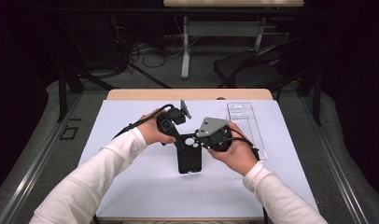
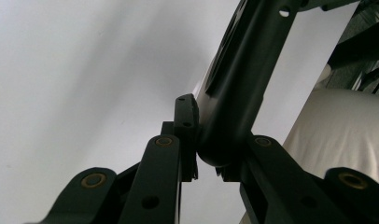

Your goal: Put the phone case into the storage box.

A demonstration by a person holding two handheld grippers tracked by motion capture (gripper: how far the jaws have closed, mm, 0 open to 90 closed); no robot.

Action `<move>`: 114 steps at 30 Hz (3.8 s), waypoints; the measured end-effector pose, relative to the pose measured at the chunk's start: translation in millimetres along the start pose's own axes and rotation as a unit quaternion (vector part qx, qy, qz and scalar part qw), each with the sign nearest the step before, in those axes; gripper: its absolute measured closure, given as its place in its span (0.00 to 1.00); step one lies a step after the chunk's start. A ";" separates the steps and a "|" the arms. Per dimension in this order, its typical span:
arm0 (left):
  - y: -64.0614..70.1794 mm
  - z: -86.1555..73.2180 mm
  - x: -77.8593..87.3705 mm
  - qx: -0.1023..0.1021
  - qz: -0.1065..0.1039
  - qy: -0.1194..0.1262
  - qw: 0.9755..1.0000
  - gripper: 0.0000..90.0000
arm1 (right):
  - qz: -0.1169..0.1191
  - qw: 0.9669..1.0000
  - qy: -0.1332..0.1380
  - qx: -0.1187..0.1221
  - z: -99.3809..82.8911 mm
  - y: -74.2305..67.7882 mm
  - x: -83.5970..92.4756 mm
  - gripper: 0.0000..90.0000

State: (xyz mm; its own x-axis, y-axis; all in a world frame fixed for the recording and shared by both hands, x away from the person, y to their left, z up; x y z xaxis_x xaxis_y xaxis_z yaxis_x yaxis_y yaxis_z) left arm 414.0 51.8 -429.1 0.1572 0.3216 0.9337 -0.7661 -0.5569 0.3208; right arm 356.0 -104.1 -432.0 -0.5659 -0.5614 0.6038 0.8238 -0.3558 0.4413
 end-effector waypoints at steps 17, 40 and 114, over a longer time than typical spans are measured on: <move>1.3 -2.9 4.2 -0.017 0.005 0.020 1.000 0.83 | 0.038 0.999 0.021 -0.018 -4.6 10.0 1.1 0.89; -0.9 -14.1 12.6 -0.042 -0.007 0.071 0.997 0.63 | 0.052 0.998 0.024 -0.009 -6.5 15.3 1.1 0.89; -34.8 -92.6 13.1 0.024 0.019 0.323 0.946 0.16 | 0.020 0.997 0.069 0.025 -22.9 75.4 29.8 0.89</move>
State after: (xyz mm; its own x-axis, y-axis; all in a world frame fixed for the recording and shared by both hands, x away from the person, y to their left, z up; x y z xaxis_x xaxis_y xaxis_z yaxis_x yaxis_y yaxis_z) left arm 385.0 146.3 -442.7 -0.2949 0.6929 0.6580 -0.7320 -0.6064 0.3105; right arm 402.0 -164.8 -395.9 -0.5198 -0.6734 0.5257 0.8411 -0.2958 0.4528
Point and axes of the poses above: each handheld gripper's, and its own axes: x roughly backward along the jaws, z roughly out of its top, y roughly to its right, the point moved 2 cm from there along -x, roughly forward along the jaws, and after that the axes turned 7 degrees about x, right-handed, at the moved point
